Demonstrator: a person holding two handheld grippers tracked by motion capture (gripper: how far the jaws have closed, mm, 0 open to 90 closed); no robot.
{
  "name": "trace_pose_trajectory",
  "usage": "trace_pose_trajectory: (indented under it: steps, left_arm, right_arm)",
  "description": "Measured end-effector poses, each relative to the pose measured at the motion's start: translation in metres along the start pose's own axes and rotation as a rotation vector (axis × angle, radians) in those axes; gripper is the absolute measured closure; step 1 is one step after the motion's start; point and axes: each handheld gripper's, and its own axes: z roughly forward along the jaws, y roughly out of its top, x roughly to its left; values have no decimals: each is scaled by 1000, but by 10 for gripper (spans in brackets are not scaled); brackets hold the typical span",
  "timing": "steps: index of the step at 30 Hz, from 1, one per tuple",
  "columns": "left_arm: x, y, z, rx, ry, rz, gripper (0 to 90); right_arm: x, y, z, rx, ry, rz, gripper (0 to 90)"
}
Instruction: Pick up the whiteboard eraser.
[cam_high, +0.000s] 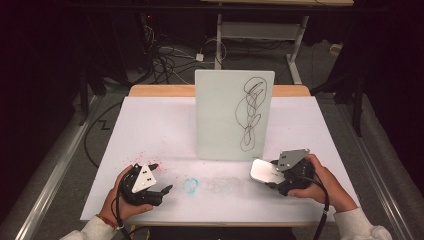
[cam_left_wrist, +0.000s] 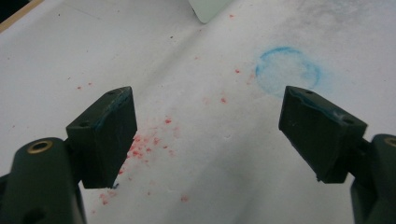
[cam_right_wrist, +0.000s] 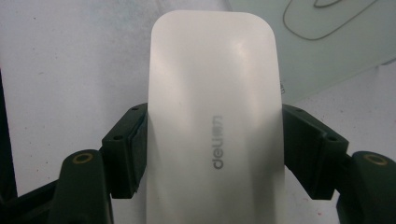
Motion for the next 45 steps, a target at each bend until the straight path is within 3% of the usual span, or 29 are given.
trace_pose_trajectory:
  steps: [1, 11, 31, 33, 45]
  left_arm:
    - [0, 0, 0, -2, -1, -1, 186]
    - [1, 0, -1, -6, 2, -4, 186]
    - [2, -1, -1, -11, 6, -13, 186]
    - [3, -2, 0, -11, 5, -14, 186]
    - [5, -4, -2, -16, 3, -21, 187]
  right_arm:
    - [0, 0, -2, -6, -21, 8, 312]
    - [0, 2, -10, -68, -59, 40, 312]
    - [-1, 6, -26, -229, -233, 122, 313]
    - [-3, 7, -29, -255, -267, 135, 313]
    - [-2, 12, -35, -314, -375, 156, 313]
